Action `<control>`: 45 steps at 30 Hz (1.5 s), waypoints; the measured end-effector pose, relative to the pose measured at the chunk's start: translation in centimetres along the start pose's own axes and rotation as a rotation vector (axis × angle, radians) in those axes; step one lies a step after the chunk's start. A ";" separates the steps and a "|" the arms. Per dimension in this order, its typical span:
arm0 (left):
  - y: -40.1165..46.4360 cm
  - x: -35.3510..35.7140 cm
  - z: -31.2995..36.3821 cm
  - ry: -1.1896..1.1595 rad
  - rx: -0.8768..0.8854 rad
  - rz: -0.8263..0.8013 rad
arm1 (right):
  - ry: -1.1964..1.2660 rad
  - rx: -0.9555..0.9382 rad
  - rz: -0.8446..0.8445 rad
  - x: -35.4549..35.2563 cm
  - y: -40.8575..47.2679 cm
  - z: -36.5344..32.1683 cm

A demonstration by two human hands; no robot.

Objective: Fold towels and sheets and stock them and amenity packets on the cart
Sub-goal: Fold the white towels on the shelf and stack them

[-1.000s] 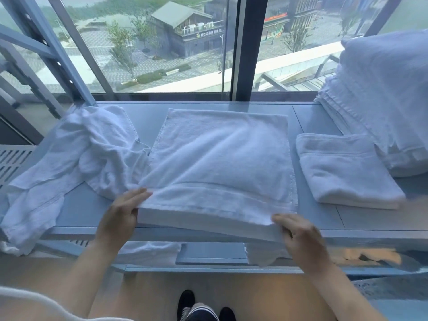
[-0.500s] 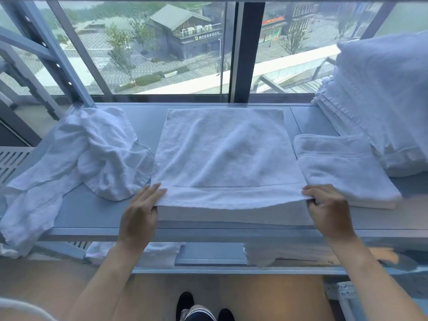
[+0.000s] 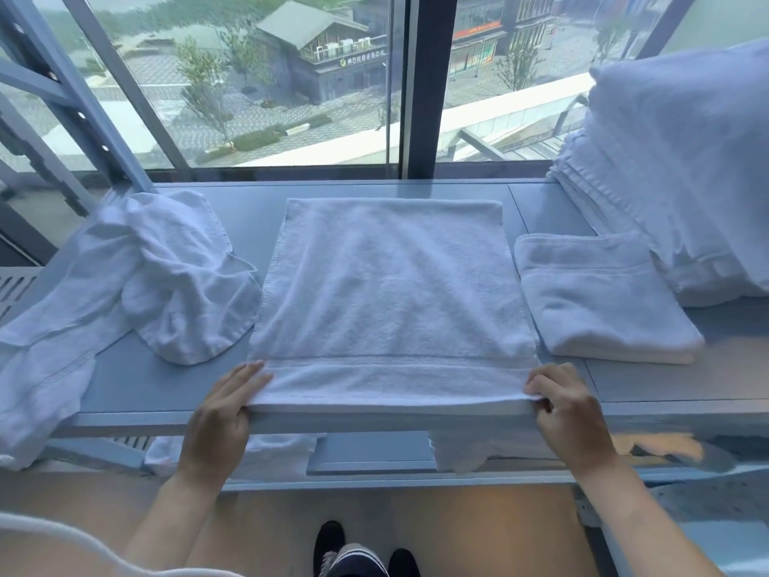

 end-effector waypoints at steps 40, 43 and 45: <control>10.1 3.5 -2.3 0.227 -0.144 -0.281 | -0.084 -0.023 -0.482 13.5 10.7 -11.6; 9.7 4.8 1.3 0.237 -0.079 -0.302 | -0.102 0.026 -0.460 11.6 8.7 -9.1; 9.3 4.9 4.2 0.253 0.010 -0.231 | -0.117 0.060 -0.439 10.0 7.3 -7.3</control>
Point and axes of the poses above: each hand's wrist, its own y-axis towards the middle knuckle, its own x-axis out of the palm, z = x × y, the point moved 7 cm from there along y, towards the middle knuckle, and after that the axes turned 2 degrees about -y, right-handed, at the moved point
